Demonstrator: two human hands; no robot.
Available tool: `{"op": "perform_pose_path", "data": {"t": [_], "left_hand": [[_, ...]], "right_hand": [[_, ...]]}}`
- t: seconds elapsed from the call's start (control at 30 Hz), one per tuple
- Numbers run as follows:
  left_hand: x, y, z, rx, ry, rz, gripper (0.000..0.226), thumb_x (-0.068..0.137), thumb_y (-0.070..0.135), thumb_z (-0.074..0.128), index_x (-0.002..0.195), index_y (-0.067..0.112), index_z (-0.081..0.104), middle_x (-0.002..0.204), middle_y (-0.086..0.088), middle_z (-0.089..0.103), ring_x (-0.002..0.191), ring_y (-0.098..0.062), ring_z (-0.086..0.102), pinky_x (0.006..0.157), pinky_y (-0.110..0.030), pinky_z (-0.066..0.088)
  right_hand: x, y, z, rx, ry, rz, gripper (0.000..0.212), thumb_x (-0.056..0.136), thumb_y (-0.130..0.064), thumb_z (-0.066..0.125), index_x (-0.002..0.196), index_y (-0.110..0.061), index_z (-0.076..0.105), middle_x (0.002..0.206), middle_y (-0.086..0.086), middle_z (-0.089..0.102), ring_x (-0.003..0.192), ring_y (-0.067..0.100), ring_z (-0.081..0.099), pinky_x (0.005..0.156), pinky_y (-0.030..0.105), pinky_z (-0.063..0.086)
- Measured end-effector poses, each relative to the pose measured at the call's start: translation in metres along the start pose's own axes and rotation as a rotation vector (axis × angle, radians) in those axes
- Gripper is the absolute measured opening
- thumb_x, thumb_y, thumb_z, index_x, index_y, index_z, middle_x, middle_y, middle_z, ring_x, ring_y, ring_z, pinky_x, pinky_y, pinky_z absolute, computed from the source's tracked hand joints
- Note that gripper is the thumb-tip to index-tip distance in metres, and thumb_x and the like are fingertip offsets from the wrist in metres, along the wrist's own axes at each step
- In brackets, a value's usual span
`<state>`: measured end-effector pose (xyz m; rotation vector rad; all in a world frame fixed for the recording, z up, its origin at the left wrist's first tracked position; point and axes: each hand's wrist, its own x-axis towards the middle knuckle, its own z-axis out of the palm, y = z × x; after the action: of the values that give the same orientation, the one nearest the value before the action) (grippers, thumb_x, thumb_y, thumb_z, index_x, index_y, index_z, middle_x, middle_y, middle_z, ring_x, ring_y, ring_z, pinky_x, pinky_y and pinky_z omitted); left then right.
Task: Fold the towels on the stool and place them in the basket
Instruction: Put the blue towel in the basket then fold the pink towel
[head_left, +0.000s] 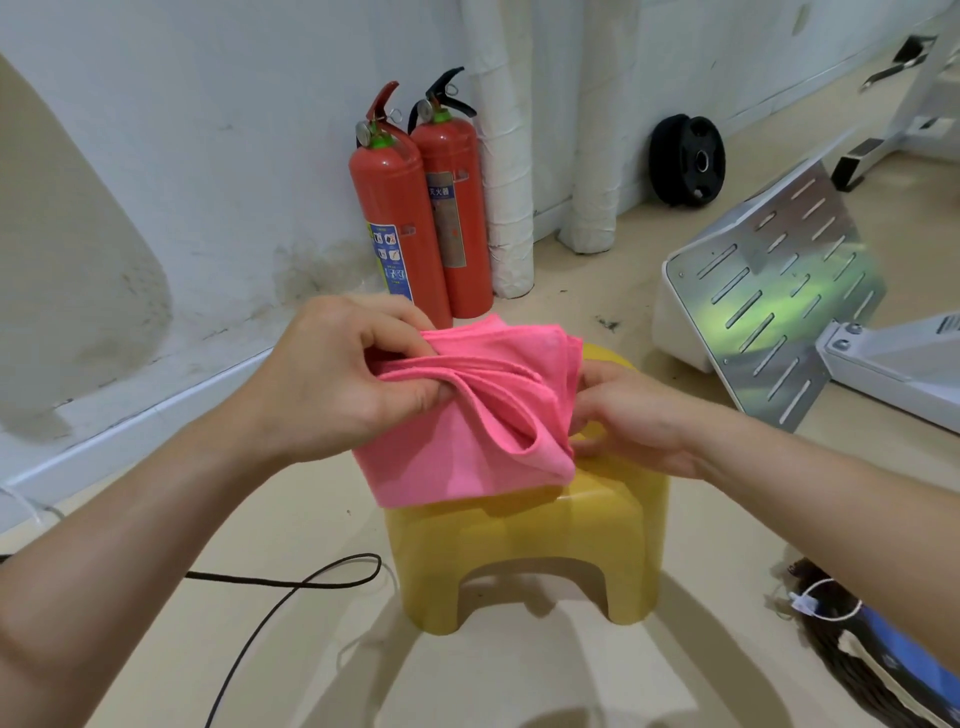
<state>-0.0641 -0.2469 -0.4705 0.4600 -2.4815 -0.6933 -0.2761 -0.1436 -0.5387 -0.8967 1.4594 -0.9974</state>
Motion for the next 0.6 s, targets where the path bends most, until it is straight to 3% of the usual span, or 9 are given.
{"op": "perform_pose_path", "data": {"t": [0.1, 0.17, 0.23, 0.27, 0.37, 0.43, 0.6], "left_hand": [[0.001, -0.003, 0.004, -0.153, -0.058, -0.086, 0.026, 0.062, 0.035, 0.071, 0.068, 0.01, 0.074, 0.081, -0.004, 0.068, 0.075, -0.019, 0.064, 0.064, -0.028, 0.049], [0.0, -0.007, 0.005, -0.243, -0.093, -0.134, 0.032, 0.06, 0.035, 0.073, 0.07, 0.005, 0.073, 0.082, -0.011, 0.067, 0.077, -0.028, 0.063, 0.066, -0.034, 0.048], [-0.001, -0.012, 0.006, -0.305, -0.116, -0.196, 0.038, 0.059, 0.037, 0.075, 0.072, 0.001, 0.071, 0.082, -0.017, 0.064, 0.073, -0.024, 0.061, 0.066, -0.034, 0.046], [-0.002, -0.013, 0.007, -0.335, -0.122, -0.233, 0.038, 0.058, 0.037, 0.075, 0.071, 0.002, 0.071, 0.08, -0.018, 0.064, 0.071, -0.019, 0.059, 0.065, -0.03, 0.045], [-0.003, -0.014, 0.008, -0.389, -0.127, -0.34, 0.03, 0.061, 0.035, 0.08, 0.071, 0.008, 0.073, 0.071, -0.008, 0.064, 0.068, -0.013, 0.059, 0.063, -0.026, 0.045], [-0.004, -0.013, 0.01, -0.38, -0.12, -0.37, 0.027, 0.068, 0.035, 0.078, 0.07, 0.009, 0.073, 0.067, -0.003, 0.064, 0.064, -0.012, 0.058, 0.059, -0.025, 0.044], [-0.005, -0.011, 0.011, -0.366, -0.096, -0.414, 0.017, 0.073, 0.032, 0.073, 0.064, 0.017, 0.074, 0.057, 0.009, 0.062, 0.055, -0.002, 0.056, 0.05, -0.013, 0.04]], "right_hand": [[0.0, -0.004, -0.012, 0.23, -0.229, -0.045, 0.046, 0.062, -0.015, 0.064, 0.107, -0.023, 0.063, 0.089, -0.007, 0.064, 0.082, 0.009, 0.055, 0.079, 0.033, 0.04], [0.001, -0.004, -0.017, 0.314, -0.376, 0.003, 0.071, 0.059, -0.049, 0.077, 0.12, -0.017, 0.058, 0.109, 0.002, 0.065, 0.097, 0.017, 0.06, 0.089, 0.036, 0.044], [0.0, -0.004, -0.013, 0.33, -0.485, 0.017, 0.088, 0.064, -0.069, 0.066, 0.131, -0.014, 0.055, 0.135, 0.012, 0.055, 0.126, 0.031, 0.051, 0.109, 0.048, 0.035], [-0.001, -0.004, -0.01, 0.363, -0.516, 0.006, 0.09, 0.063, -0.071, 0.065, 0.132, -0.013, 0.055, 0.138, 0.015, 0.053, 0.13, 0.032, 0.047, 0.112, 0.048, 0.032], [-0.001, -0.009, -0.001, 0.433, -0.473, -0.065, 0.076, 0.053, -0.05, 0.085, 0.117, -0.014, 0.066, 0.113, 0.009, 0.068, 0.104, 0.021, 0.064, 0.094, 0.032, 0.052], [-0.001, -0.013, 0.005, 0.402, -0.392, -0.135, 0.075, 0.054, -0.028, 0.09, 0.122, -0.017, 0.061, 0.114, 0.008, 0.066, 0.098, 0.019, 0.063, 0.086, 0.03, 0.054], [-0.002, -0.025, 0.018, 0.391, -0.252, -0.176, 0.048, 0.075, 0.0, 0.066, 0.121, -0.01, 0.06, 0.108, 0.01, 0.067, 0.092, 0.019, 0.063, 0.081, 0.026, 0.055]]}}
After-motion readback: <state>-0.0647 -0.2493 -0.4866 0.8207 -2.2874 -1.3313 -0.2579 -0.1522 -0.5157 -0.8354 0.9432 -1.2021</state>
